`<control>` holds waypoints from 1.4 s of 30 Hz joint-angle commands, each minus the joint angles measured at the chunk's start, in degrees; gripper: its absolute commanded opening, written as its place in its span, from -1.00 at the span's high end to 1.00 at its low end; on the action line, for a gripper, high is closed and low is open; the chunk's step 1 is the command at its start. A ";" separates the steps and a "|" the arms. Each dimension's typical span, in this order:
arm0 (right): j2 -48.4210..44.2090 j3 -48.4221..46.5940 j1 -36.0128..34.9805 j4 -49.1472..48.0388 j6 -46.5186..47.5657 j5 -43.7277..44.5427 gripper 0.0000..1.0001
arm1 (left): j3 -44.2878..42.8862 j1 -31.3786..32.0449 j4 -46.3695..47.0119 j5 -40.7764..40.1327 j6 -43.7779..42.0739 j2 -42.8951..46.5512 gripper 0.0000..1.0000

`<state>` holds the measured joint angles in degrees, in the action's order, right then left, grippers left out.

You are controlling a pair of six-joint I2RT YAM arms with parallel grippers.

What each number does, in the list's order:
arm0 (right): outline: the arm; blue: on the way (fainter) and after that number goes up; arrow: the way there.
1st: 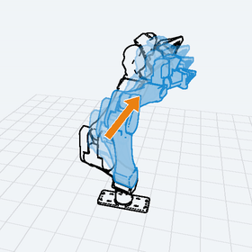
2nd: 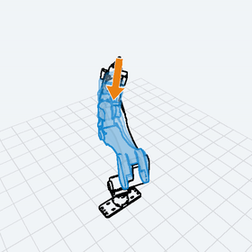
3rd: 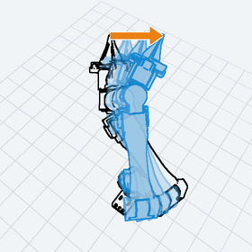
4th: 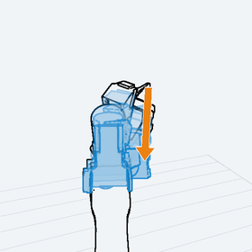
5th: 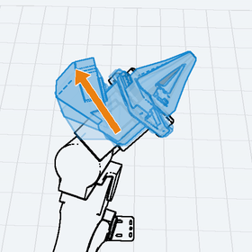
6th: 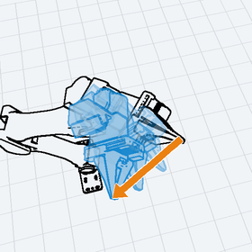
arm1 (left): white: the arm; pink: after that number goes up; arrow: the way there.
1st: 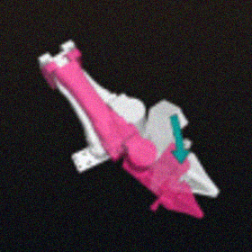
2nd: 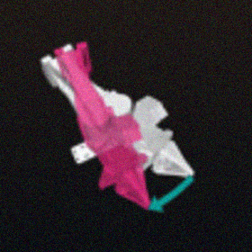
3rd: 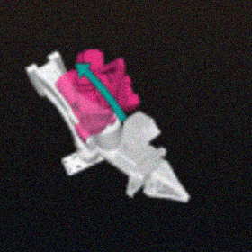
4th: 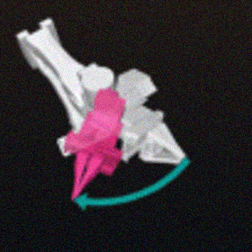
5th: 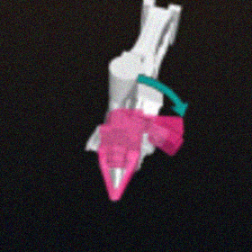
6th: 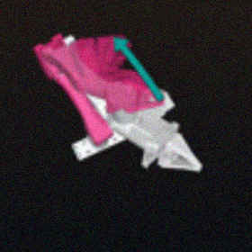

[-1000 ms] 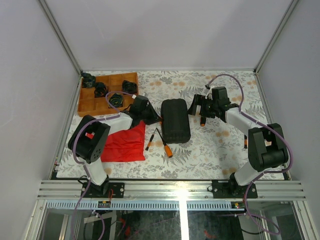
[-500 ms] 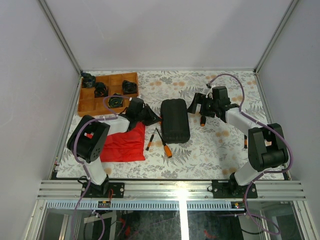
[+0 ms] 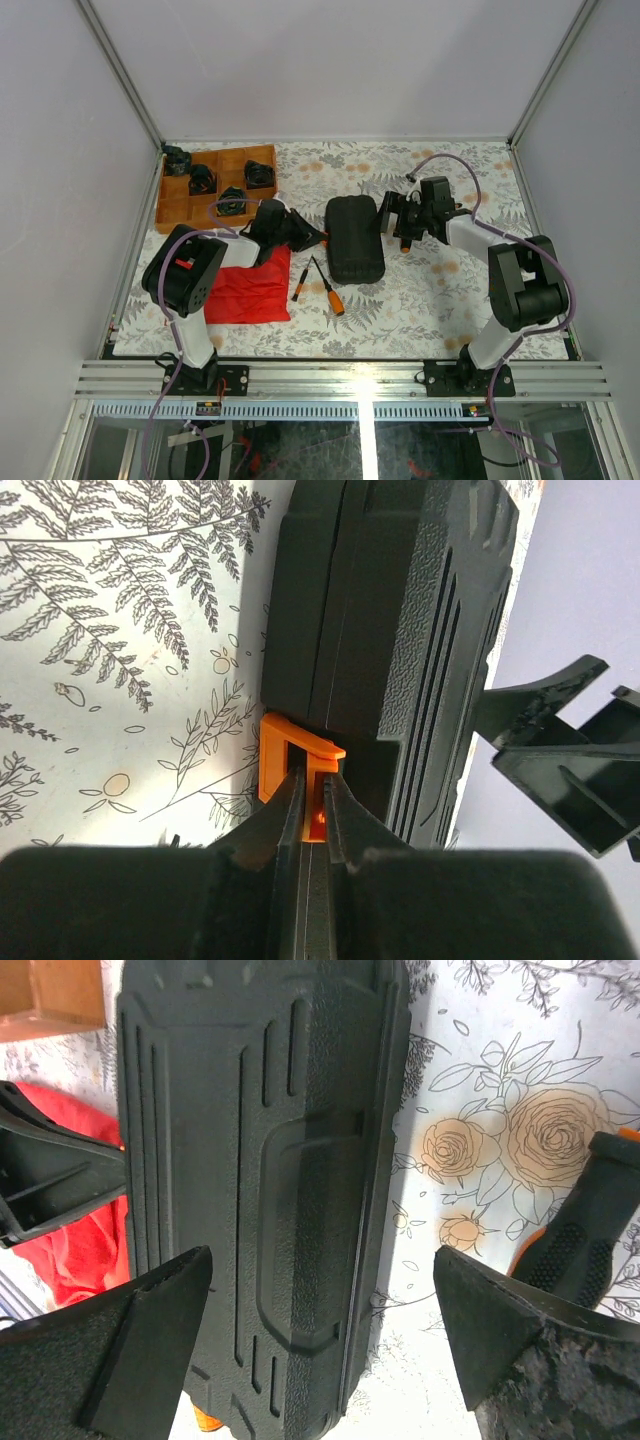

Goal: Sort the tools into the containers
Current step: Open the storage box at the center of the board.

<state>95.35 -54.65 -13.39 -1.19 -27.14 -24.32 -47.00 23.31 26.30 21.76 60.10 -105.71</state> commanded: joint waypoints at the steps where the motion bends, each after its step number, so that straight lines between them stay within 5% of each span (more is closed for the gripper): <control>1: 2.12 -2.55 0.29 -1.27 2.48 -5.14 -0.95 | -0.73 0.04 1.43 0.21 -0.87 -0.04 0.92; 12: 5.55 -2.37 0.25 -2.62 3.67 -5.87 -0.90 | -1.39 -0.55 -1.84 0.78 -2.43 -0.92 0.32; 19: 7.35 -2.43 0.27 -1.83 3.34 -5.69 -0.48 | -0.24 -1.59 -2.05 0.87 -2.75 -0.87 0.14; 25: 7.98 -2.44 0.29 -1.37 3.09 -5.06 -0.38 | 0.70 -2.44 -2.34 0.91 -3.22 -0.62 0.04; 32: 8.18 -2.42 0.21 -1.18 2.88 -5.21 -0.22 | 0.22 -2.58 -1.47 1.80 -3.14 -0.73 0.21; 42: 7.83 -2.54 0.29 -0.65 3.08 -5.05 -0.09 | -1.16 -2.59 -2.03 1.96 -3.50 -0.17 0.84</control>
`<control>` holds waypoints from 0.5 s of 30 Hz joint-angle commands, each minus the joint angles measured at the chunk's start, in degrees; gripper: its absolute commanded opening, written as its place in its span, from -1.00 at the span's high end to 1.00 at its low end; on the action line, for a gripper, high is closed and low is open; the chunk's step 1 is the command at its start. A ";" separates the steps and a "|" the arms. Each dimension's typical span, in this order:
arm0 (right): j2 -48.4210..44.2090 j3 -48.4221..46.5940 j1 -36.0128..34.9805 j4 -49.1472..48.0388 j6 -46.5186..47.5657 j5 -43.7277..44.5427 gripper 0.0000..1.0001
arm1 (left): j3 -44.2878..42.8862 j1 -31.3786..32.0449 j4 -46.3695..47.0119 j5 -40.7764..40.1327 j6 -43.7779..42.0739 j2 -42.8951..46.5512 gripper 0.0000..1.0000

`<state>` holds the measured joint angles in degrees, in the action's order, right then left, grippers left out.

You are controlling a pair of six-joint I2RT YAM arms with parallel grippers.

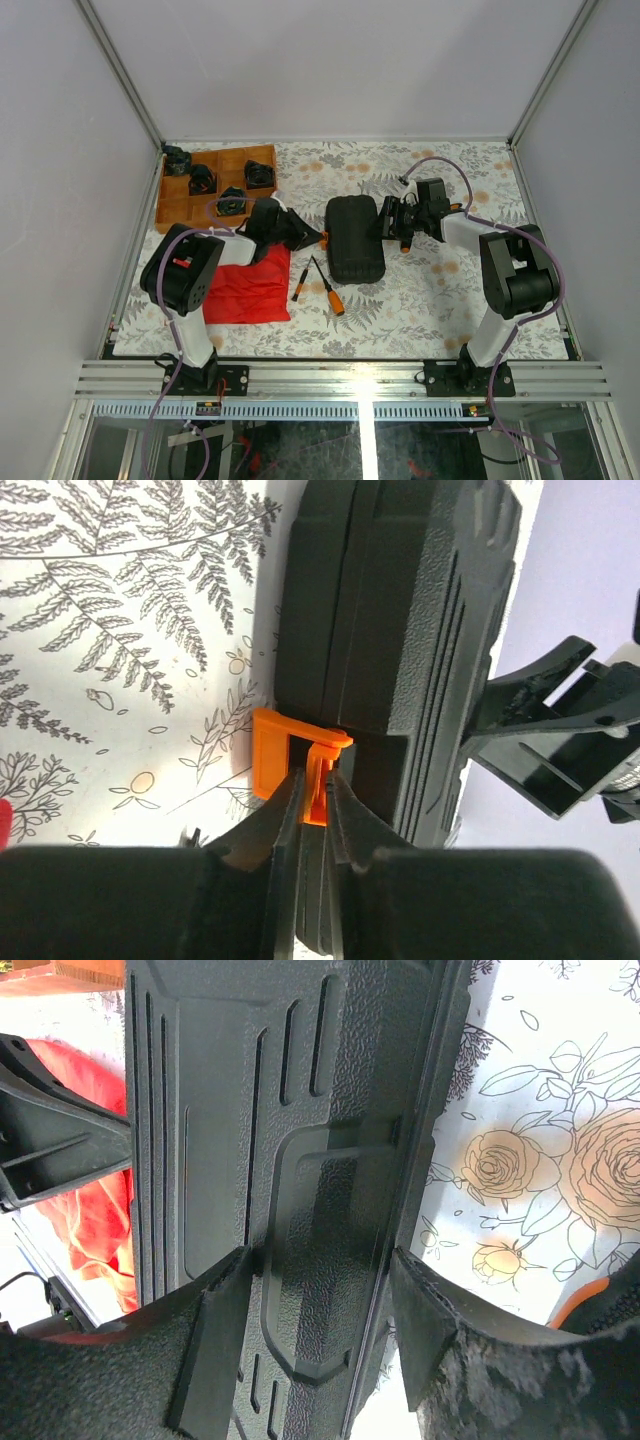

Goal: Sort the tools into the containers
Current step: Open the storage box at the center of the board.

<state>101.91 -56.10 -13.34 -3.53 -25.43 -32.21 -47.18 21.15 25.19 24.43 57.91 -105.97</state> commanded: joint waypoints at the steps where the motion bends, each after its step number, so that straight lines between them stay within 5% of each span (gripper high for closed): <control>1: 1.21 -1.17 0.23 1.83 1.43 2.93 -0.09 | -1.10 -0.41 -1.58 -0.95 -1.64 0.46 0.89; 9: -4.00 -4.70 0.25 5.42 2.76 5.30 -0.65 | -3.85 -0.28 -10.76 -5.39 -6.13 5.10 1.00; 15: -11.34 -5.82 0.25 8.22 4.41 9.59 -0.78 | -6.98 -0.15 -19.06 -8.48 -9.07 7.65 1.00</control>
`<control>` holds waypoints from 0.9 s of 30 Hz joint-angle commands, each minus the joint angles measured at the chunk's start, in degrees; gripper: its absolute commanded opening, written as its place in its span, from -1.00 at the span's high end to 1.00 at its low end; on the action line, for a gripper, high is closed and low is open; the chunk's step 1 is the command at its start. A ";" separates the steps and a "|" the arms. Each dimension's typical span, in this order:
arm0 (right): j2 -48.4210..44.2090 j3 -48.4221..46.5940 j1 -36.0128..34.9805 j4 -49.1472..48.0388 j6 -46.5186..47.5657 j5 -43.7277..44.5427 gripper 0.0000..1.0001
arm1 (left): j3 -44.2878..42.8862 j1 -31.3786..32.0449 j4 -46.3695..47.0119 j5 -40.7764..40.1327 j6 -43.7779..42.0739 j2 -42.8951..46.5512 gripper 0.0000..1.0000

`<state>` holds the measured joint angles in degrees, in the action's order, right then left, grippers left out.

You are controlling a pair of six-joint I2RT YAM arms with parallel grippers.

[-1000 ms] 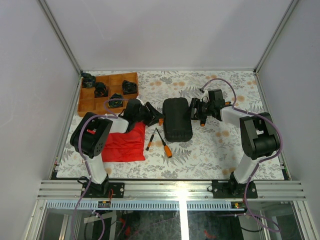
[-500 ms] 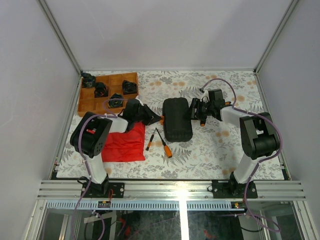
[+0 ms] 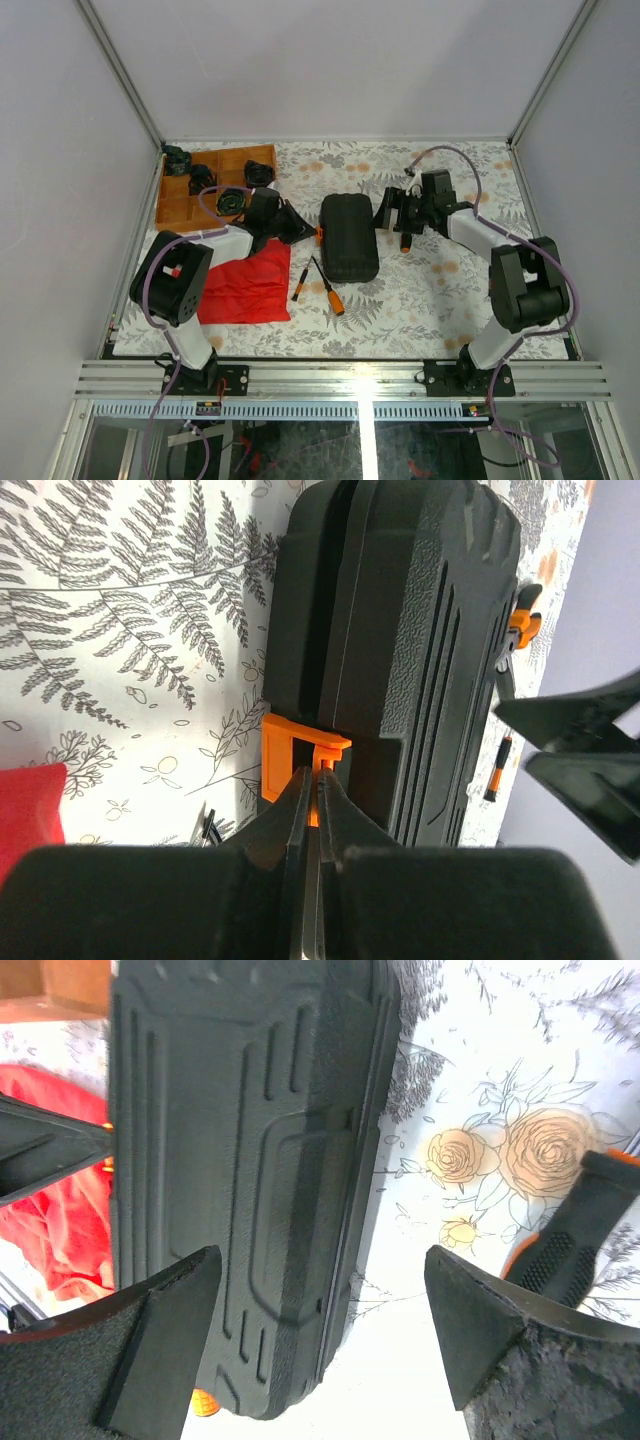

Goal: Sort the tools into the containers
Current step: Open the storage box at the center of the board.

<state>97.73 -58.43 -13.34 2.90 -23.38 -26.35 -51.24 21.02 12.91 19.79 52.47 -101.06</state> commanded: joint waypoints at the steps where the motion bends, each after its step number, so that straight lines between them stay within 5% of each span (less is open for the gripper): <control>1: -8.27 -3.16 0.21 2.03 2.62 4.22 -0.79 | -3.53 0.11 -7.94 -4.24 -4.06 3.05 1.00; 18: -15.36 4.59 0.20 2.24 0.56 10.00 -0.85 | -22.72 7.94 -34.24 -17.88 -13.13 6.28 1.00; 27: -18.12 5.75 0.20 0.47 1.76 8.73 -0.83 | -30.47 11.45 -39.42 -18.12 -14.24 3.66 1.00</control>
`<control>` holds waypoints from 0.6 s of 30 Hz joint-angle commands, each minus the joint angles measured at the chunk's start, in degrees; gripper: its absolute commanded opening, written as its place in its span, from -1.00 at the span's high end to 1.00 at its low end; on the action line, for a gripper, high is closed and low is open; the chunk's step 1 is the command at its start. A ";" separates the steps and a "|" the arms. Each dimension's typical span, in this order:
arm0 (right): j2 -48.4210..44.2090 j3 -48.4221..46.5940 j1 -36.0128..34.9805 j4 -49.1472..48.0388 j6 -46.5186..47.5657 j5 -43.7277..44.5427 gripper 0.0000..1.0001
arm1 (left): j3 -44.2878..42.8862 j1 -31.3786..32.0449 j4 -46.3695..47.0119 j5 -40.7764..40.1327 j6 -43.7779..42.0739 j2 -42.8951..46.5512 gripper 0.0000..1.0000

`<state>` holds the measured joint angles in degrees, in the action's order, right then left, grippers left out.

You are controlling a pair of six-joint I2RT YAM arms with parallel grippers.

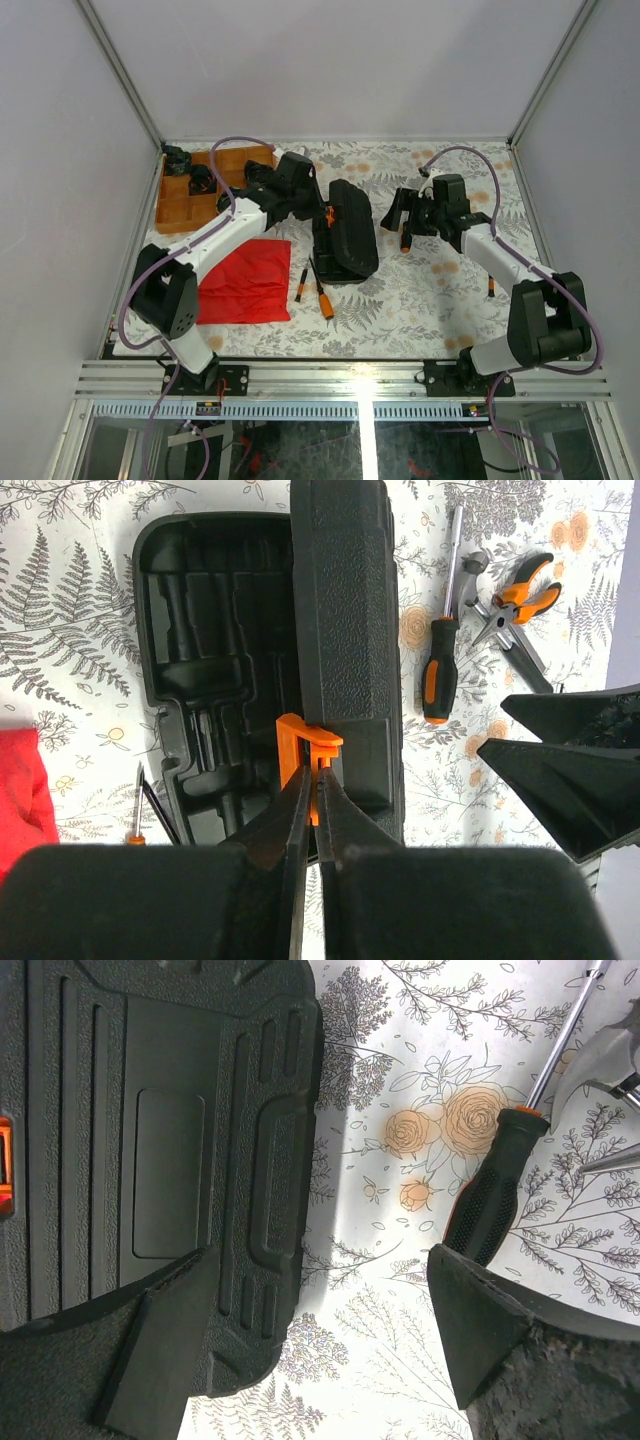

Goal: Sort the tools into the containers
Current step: Open the storage box at the center of the board.

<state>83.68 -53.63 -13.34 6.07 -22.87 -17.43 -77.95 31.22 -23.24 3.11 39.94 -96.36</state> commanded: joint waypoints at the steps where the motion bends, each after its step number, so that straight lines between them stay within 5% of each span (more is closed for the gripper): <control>1: -5.37 1.24 0.11 -2.92 2.25 -0.46 -0.84 | -4.41 1.73 -3.63 -1.45 -1.65 -1.41 1.00; 6: -13.70 3.55 -4.03 -2.79 6.14 8.09 -0.95 | -6.83 3.23 -5.03 -1.54 -0.55 -2.88 1.00; 18: -22.27 10.49 -30.69 -10.98 7.99 35.41 -0.98 | -7.15 4.22 -5.85 -1.15 3.20 -3.34 1.00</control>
<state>60.93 -42.33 -38.11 -0.21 -17.54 5.41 -83.70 34.61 -28.27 2.00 41.82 -99.42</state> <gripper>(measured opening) 0.993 0.007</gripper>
